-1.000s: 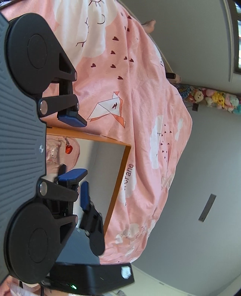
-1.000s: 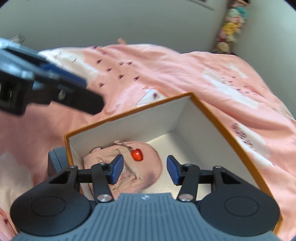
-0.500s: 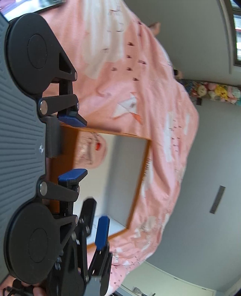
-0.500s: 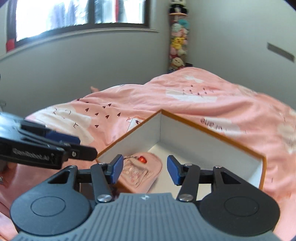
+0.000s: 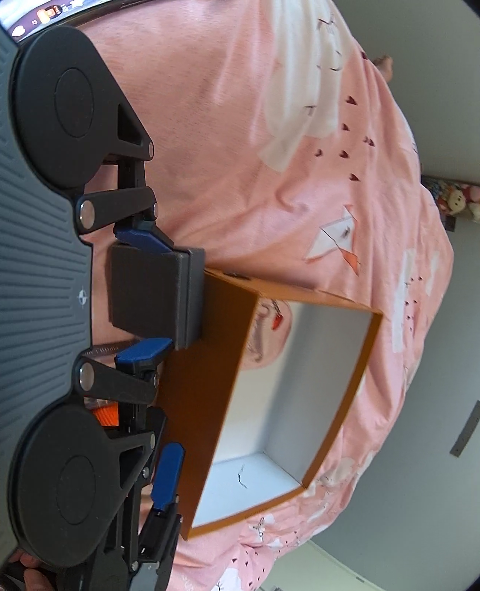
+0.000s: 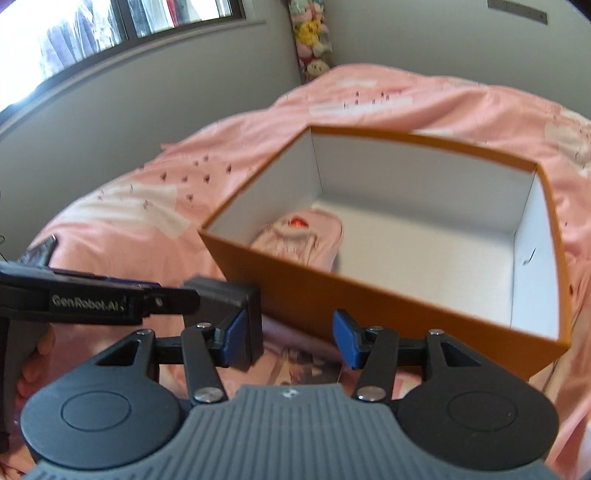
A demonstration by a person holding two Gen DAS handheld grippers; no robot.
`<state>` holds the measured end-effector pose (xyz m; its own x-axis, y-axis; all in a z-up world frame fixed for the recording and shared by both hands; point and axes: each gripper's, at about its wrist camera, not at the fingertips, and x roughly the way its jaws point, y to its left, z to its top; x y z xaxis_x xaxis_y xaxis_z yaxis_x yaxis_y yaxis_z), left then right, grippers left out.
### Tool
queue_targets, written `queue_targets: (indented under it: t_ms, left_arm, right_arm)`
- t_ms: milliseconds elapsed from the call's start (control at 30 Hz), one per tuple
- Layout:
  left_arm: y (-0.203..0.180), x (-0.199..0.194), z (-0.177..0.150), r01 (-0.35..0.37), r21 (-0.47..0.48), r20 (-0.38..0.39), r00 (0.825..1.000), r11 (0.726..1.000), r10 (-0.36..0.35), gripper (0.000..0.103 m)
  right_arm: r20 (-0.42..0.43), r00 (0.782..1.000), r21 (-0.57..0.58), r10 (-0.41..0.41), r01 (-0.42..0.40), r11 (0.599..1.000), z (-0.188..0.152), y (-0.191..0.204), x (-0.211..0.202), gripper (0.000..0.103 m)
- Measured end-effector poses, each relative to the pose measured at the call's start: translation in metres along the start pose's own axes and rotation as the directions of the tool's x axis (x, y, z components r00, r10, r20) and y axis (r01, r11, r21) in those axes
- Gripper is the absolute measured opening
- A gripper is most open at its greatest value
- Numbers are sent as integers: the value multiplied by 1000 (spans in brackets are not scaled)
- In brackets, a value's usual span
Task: Organize objects
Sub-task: 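Move the left tool down to the black case beside the box, then grasp the black case with the left tool while the right tool grasps the brown card box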
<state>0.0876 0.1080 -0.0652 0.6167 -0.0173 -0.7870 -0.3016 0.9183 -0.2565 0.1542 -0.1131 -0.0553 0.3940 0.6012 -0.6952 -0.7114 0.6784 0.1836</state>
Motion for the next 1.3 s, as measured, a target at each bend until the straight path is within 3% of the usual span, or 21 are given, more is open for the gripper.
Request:
queue_targets:
  t_ms: [67, 133, 433, 533, 700, 1000, 1300]
  left_arm:
    - [2, 4, -1, -8, -7, -9, 1000, 1000, 8, 65]
    - [2, 8, -2, -15, -10, -10, 1000, 1000, 15, 78]
    - [-8, 31, -4, -55, 19, -31, 998, 998, 55, 87]
    - [-11, 35, -5, -60, 32, -36, 997, 998, 62, 91]
    - [-22, 43, -6, -91, 78, -38, 995, 993, 95, 92]
    - [-21, 60, -3, -108, 64, -49, 993, 992, 111, 93]
    - [-16, 45, -4, -106, 66, -25, 994, 992, 108, 88]
  right_arm:
    - [-27, 1000, 13, 4, -4, 1000, -3, -3, 8, 54]
    - [-50, 999, 22, 5, -4, 1000, -6, -4, 14, 53]
    - [-160, 987, 38, -3, 9, 999, -14, -9, 39, 53]
    - [-179, 983, 11, -46, 49, 999, -13, -7, 44, 54]
    - [-195, 978, -27, -76, 72, 997, -13, -4, 51, 55]
    - [-220, 972, -79, -82, 66, 995, -16, 0, 58, 62]
    - [-247, 966, -70, -75, 60, 996, -12, 3, 56, 62]
